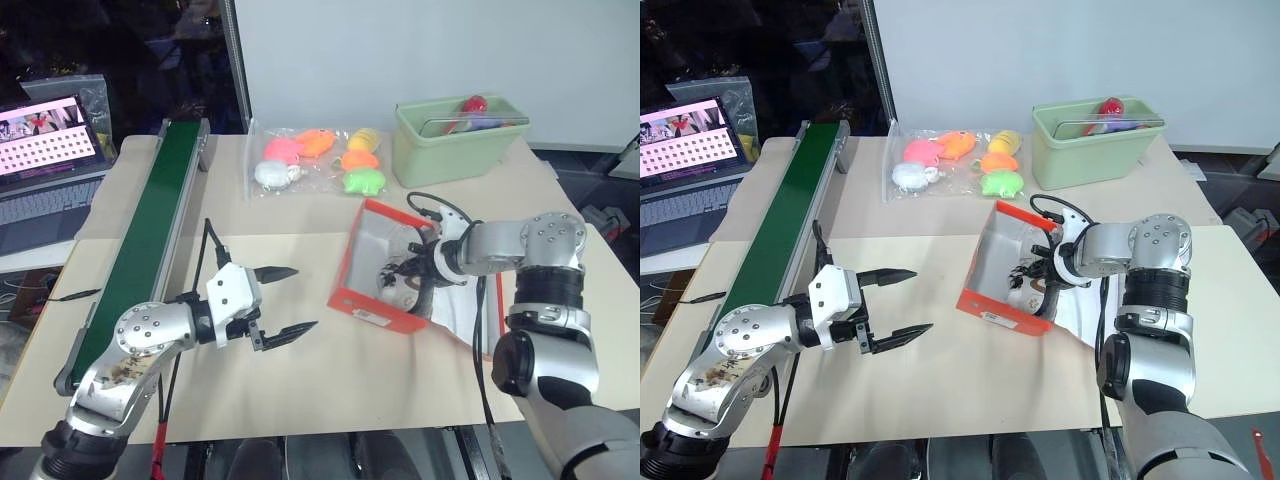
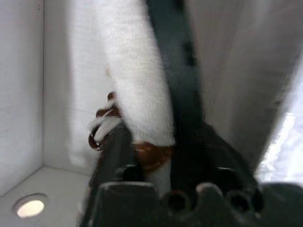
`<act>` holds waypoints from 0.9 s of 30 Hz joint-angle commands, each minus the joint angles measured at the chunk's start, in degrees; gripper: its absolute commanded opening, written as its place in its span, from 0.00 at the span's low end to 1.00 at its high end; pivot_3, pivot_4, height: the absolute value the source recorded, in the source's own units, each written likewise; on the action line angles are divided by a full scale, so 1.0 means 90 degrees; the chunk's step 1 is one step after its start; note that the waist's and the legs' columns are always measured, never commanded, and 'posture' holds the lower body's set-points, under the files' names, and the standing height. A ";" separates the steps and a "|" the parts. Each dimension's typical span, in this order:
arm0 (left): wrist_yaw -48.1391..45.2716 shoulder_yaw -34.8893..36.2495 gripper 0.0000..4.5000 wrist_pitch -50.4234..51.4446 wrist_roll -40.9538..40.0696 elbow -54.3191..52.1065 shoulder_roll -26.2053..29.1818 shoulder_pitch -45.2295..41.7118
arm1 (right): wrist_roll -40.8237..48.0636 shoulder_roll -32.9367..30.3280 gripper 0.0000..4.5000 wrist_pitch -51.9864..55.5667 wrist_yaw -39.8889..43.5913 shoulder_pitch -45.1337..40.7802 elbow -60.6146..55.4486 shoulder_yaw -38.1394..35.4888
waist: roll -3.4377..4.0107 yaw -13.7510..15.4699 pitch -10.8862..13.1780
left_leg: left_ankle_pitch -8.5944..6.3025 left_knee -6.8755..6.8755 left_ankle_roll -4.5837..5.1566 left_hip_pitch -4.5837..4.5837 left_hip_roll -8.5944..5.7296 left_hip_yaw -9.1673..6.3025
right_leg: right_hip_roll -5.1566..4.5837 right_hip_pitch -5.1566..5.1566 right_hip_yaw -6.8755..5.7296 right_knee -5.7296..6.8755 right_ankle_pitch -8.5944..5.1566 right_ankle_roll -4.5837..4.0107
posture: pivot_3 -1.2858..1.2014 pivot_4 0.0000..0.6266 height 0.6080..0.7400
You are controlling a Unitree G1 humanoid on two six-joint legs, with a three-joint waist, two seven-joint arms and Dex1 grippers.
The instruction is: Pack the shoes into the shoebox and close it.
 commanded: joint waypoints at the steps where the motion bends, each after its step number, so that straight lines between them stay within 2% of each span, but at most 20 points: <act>1: 0.0041 0.0008 1.00 -0.0096 0.0021 -0.0119 -0.0010 -0.0015 | 0.0254 -0.0061 0.72 0.0049 0.0094 -0.0376 -0.0064 -0.0038 | 0.0000 -0.0001 0.0000 | 0.0000 0.0000 0.0000 0.0000 0.0000 0.0000 | 0.0000 0.0000 0.0000 0.0000 0.0000 0.0000 | 0.52 0.24 0.92; 4: 0.0062 0.0002 1.00 -0.0094 0.0048 -0.0059 -0.0023 -0.0075 | 0.0121 0.0095 0.93 0.0049 0.0206 -0.0718 -0.0195 -0.0088 | 0.0000 -0.0017 0.0000 | 0.0000 0.0000 0.0000 0.0001 0.0000 0.0000 | 0.0001 -0.0002 0.0001 0.0002 0.0000 0.0000 | 0.52 0.24 0.92; 11: 0.0145 0.0024 1.00 -0.0149 0.0178 0.0115 -0.0057 -0.0190 | -0.0432 0.0326 0.93 0.0049 0.0408 -0.1422 -0.0706 -0.0373 | 0.0001 0.0010 0.0000 | 0.0000 0.0000 0.0000 -0.0001 0.0002 -0.0002 | 0.0002 -0.0003 -0.0001 0.0002 0.0000 0.0000 | 0.52 0.24 0.92; 15: 0.0566 0.0153 1.00 -0.0175 0.0385 0.0302 -0.0246 -0.0299 | -0.0866 0.0252 0.93 -0.0352 0.1142 -0.1450 -0.1524 0.0129 | 0.0001 0.0072 0.0000 | 0.0000 0.0000 0.0000 -0.0011 -0.0001 -0.0002 | -0.0002 -0.0013 -0.0003 0.0002 0.0000 0.0001 | 0.52 0.24 0.92; 20: 0.2762 0.0621 1.00 -0.0029 0.1483 0.1032 -0.1147 -0.0925 | -0.1474 -0.0312 0.93 -0.2006 0.3827 -0.0754 -0.3627 0.1871 | 0.0001 0.0129 0.0001 | 0.0000 0.0001 0.0000 -0.0006 0.0001 -0.0004 | 0.0000 -0.0014 -0.0005 0.0007 0.0000 0.0001 | 0.52 0.24 0.92; 22: 0.3652 0.0870 1.00 0.0269 0.1838 0.1133 -0.1538 -0.1054 | -0.2265 -0.0941 0.93 -0.3622 0.5442 -0.0054 -0.4792 0.2749 | -0.0001 0.0149 0.0000 | 0.0000 0.0002 0.0000 -0.0007 0.0001 -0.0008 | 0.0000 -0.0011 -0.0007 0.0002 0.0000 0.0002 | 0.52 0.24 0.92; 24: 0.4344 0.1091 1.00 0.0638 0.2128 0.1142 -0.1850 -0.1048 | -0.2605 -0.1376 0.93 -0.4733 0.6702 0.0806 -0.5752 0.3102 | -0.0005 0.0175 -0.0002 | -0.0002 0.0003 0.0002 -0.0013 -0.0001 -0.0014 | -0.0004 -0.0007 -0.0013 -0.0002 0.0001 0.0009 | 0.52 0.24 0.92; 27: 0.5029 0.1455 1.00 0.1255 0.2453 0.1242 -0.2010 -0.0917 | -0.2631 -0.1677 0.93 -0.5483 0.7817 0.2017 -0.6300 0.3135 | -0.0007 0.0154 -0.0002 | -0.0008 0.0003 0.0008 -0.0021 -0.0007 -0.0017 | -0.0012 -0.0004 -0.0015 0.0007 0.0002 0.0018 | 0.52 0.24 0.92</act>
